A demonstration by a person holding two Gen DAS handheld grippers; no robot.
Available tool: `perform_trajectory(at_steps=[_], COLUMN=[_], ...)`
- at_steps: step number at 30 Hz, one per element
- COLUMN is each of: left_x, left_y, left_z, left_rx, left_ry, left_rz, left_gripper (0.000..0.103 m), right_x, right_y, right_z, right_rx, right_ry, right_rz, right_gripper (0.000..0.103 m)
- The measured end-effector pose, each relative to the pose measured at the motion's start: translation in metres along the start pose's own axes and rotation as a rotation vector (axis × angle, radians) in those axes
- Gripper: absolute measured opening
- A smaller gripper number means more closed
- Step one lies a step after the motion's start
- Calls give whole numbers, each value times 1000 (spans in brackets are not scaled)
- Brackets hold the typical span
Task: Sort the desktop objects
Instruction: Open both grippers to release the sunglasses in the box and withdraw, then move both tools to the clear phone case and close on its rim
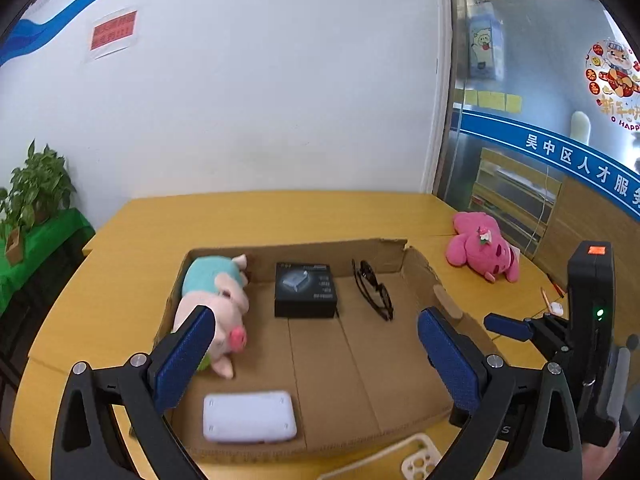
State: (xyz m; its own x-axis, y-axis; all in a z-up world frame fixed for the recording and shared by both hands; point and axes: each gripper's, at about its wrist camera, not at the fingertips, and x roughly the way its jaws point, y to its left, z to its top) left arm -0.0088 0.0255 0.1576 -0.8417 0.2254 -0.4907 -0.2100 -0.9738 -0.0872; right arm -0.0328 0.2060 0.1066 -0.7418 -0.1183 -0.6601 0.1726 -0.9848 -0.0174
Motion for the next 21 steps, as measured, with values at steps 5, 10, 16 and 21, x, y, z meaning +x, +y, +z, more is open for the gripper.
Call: perform_trajectory(at_steps=[5,10,16,21], left_x=[-10,-7,-4,9], left_y=[3,4,8,13], left_z=[-37,-67,-102,-133], left_rx=[-23,-30,-53,-96], left_ry=[26,73,143,229], left_rz=[-3,6,3,-9], left_gripper=[103,103,103,103], right_x=[-11,-20,-27,-9], right_y=[8,10,-8,-24], right_z=[-23,-47,-77,-110], right_rx=[-16,-18,4,33], right_ry=[-13,-45,-27,99], right_rz=[-16,-17,34,95], right_gripper=[79,79,79,79])
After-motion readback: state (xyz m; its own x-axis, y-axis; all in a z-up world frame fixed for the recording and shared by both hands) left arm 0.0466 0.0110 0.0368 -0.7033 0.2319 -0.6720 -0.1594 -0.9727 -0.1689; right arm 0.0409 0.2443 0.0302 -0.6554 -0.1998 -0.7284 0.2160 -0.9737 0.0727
